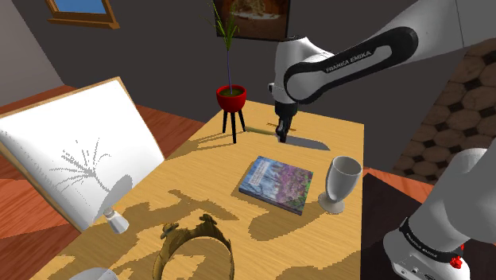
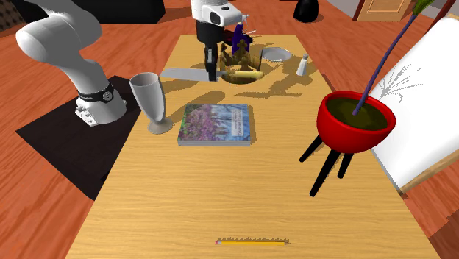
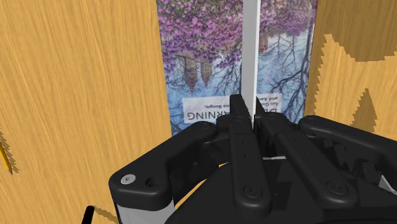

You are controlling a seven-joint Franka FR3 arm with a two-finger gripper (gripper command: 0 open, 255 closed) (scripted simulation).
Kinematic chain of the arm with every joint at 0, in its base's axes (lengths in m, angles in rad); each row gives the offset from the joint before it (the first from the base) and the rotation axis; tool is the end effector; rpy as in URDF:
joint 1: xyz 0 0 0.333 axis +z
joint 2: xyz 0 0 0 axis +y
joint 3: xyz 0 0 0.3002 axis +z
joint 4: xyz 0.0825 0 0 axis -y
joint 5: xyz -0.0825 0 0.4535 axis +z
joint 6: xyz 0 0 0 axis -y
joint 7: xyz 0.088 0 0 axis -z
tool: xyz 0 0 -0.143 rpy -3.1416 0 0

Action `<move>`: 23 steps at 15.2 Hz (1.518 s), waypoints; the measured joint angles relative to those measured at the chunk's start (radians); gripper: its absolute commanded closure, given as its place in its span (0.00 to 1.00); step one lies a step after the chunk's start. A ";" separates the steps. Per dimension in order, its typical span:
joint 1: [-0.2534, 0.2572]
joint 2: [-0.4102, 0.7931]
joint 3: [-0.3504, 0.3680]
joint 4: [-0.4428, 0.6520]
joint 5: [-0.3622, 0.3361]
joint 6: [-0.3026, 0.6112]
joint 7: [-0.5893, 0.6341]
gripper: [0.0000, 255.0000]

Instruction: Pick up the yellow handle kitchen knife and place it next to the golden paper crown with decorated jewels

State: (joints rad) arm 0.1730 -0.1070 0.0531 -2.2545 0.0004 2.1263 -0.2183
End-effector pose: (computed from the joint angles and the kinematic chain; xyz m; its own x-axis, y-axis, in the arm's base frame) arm 0.5458 0.1253 0.3173 0.9029 0.4293 -0.0220 0.4294 -0.9031 0.0006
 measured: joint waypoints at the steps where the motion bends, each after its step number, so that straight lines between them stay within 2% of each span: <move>1: 0.010 -0.030 0.012 -0.023 0.004 -0.007 0.019 1.00; 6: 0.063 -0.141 0.074 -0.147 0.033 0.007 0.115 1.00; 11: 0.122 -0.231 0.145 -0.223 0.076 -0.004 0.215 1.00; 15: 0.176 -0.286 0.209 -0.270 0.119 -0.008 0.302 1.00; 23: 0.283 -0.343 0.348 -0.292 0.205 -0.029 0.488 1.00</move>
State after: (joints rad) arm 0.4564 -0.4498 0.4015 -2.5462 0.2054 2.0977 0.2700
